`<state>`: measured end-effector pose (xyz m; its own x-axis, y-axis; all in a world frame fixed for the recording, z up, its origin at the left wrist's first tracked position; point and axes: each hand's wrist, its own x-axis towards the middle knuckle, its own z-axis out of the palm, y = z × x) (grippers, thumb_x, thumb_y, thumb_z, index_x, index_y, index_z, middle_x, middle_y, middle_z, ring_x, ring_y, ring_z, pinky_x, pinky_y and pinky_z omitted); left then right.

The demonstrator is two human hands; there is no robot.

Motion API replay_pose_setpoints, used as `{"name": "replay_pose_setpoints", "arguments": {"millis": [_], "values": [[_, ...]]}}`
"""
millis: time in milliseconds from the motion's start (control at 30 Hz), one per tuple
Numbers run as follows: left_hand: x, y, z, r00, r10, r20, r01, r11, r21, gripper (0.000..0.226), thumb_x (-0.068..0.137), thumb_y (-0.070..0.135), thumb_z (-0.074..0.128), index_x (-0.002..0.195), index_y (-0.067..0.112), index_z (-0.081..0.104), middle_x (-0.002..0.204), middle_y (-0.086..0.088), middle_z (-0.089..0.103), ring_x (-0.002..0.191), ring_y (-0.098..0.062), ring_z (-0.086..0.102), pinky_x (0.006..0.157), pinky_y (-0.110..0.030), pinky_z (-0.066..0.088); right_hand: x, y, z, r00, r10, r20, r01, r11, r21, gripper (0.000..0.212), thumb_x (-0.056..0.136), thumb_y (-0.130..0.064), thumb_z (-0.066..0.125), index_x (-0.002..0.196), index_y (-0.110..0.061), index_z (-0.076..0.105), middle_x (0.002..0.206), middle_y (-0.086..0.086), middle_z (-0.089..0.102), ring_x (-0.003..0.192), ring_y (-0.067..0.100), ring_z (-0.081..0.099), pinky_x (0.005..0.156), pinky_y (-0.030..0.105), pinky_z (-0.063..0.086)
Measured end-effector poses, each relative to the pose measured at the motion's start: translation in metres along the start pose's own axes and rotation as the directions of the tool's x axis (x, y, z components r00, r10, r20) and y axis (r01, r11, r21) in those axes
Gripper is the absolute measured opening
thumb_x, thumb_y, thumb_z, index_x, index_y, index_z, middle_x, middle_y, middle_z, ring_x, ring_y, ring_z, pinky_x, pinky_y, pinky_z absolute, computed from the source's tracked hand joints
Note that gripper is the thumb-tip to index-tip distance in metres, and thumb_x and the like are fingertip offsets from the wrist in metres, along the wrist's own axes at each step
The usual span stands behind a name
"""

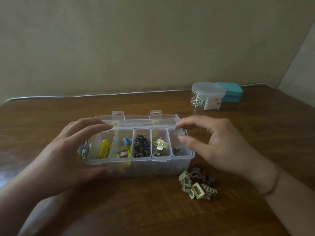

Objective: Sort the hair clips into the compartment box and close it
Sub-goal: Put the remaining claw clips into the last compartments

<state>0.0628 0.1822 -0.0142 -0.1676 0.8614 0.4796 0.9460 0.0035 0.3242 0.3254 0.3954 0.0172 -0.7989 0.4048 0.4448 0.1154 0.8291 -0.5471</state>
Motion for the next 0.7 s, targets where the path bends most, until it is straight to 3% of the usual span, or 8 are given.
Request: {"name": "replay_pose_setpoints", "arguments": {"millis": [100,167,200,267,333,400,600,700], "values": [[0.0,0.0,0.0,1.0,-0.002,0.005,0.002,1.0,0.003,0.082,0.062,0.087,0.061,0.135,0.057,0.043,0.139,0.02,0.046,0.13,-0.015,0.048,0.093,-0.05,0.053,0.0,0.004,-0.004,1.0,-0.021,-0.001,0.021,0.999,-0.05,0.027,0.086,-0.042,0.064,0.112,-0.036,0.066,0.116,-0.021,0.065,0.11,-0.007,0.056,0.089,0.014,0.046],[0.0,0.0,-0.001,1.0,0.002,-0.001,-0.002,1.0,-0.001,0.081,0.062,0.087,0.061,0.135,0.056,0.043,0.139,0.019,0.047,0.13,-0.015,0.048,0.094,-0.049,0.053,0.0,0.009,-0.02,0.999,-0.014,-0.039,0.015,1.0,0.007,0.017,0.085,-0.027,0.069,0.097,-0.039,0.069,0.097,-0.018,0.069,0.088,0.002,0.064,0.07,0.014,0.051],[0.0,0.001,-0.001,1.0,0.001,-0.003,-0.001,1.0,-0.006,0.081,0.062,0.087,0.061,0.135,0.056,0.043,0.139,0.019,0.047,0.131,-0.014,0.047,0.095,-0.049,0.052,0.0,0.011,-0.029,1.0,0.005,0.002,-0.005,1.0,-0.002,0.025,0.083,-0.016,0.069,0.089,-0.04,0.068,0.088,-0.017,0.068,0.077,0.006,0.064,0.062,0.017,0.052],[0.0,0.001,0.0,1.0,-0.003,-0.004,0.003,1.0,-0.011,0.082,0.062,0.087,0.061,0.135,0.057,0.043,0.139,0.018,0.047,0.132,-0.014,0.047,0.096,-0.05,0.051,0.001,0.017,-0.038,0.958,0.086,0.273,-0.053,0.991,-0.126,0.039,0.08,-0.008,0.068,0.087,-0.046,0.065,0.088,-0.019,0.065,0.075,0.003,0.062,0.059,0.017,0.049],[0.0,0.001,0.001,1.0,-0.002,-0.004,0.001,1.0,-0.01,0.081,0.062,0.088,0.06,0.135,0.058,0.043,0.139,0.02,0.047,0.131,-0.014,0.046,0.096,-0.05,0.051,0.001,0.019,-0.036,0.819,0.182,0.544,-0.036,0.963,-0.268,0.039,0.083,-0.019,0.07,0.095,-0.053,0.057,0.098,-0.023,0.061,0.087,-0.005,0.058,0.068,0.02,0.051],[0.001,0.0,0.001,1.0,0.001,-0.005,-0.001,1.0,-0.007,0.081,0.062,0.088,0.06,0.135,0.057,0.043,0.139,0.021,0.046,0.13,-0.014,0.047,0.095,-0.05,0.051,0.001,0.019,-0.028,0.748,0.208,0.631,-0.029,0.959,-0.282,0.036,0.084,-0.029,0.07,0.095,-0.057,0.051,0.105,-0.025,0.054,0.091,-0.005,0.053,0.072,0.021,0.05],[0.0,0.001,0.001,1.0,0.004,-0.013,-0.004,1.0,-0.001,0.082,0.061,0.087,0.061,0.135,0.057,0.044,0.139,0.026,0.044,0.13,-0.015,0.047,0.096,-0.05,0.05,0.003,0.031,-0.028,0.799,0.175,0.575,0.006,0.954,-0.298,0.017,0.084,-0.038,0.068,0.089,-0.052,0.059,0.096,-0.025,0.058,0.088,-0.005,0.055,0.077,0.025,0.051],[0.001,0.002,0.002,1.0,0.009,-0.021,-0.01,1.0,-0.006,0.081,0.061,0.087,0.061,0.134,0.056,0.045,0.139,0.024,0.045,0.13,-0.012,0.046,0.097,-0.045,0.047,0.005,0.029,-0.036,0.971,0.087,0.222,-0.045,0.982,-0.185,0.011,0.081,-0.04,0.069,0.086,-0.048,0.064,0.089,-0.023,0.066,0.086,-0.005,0.06,0.072,0.024,0.049]]}}
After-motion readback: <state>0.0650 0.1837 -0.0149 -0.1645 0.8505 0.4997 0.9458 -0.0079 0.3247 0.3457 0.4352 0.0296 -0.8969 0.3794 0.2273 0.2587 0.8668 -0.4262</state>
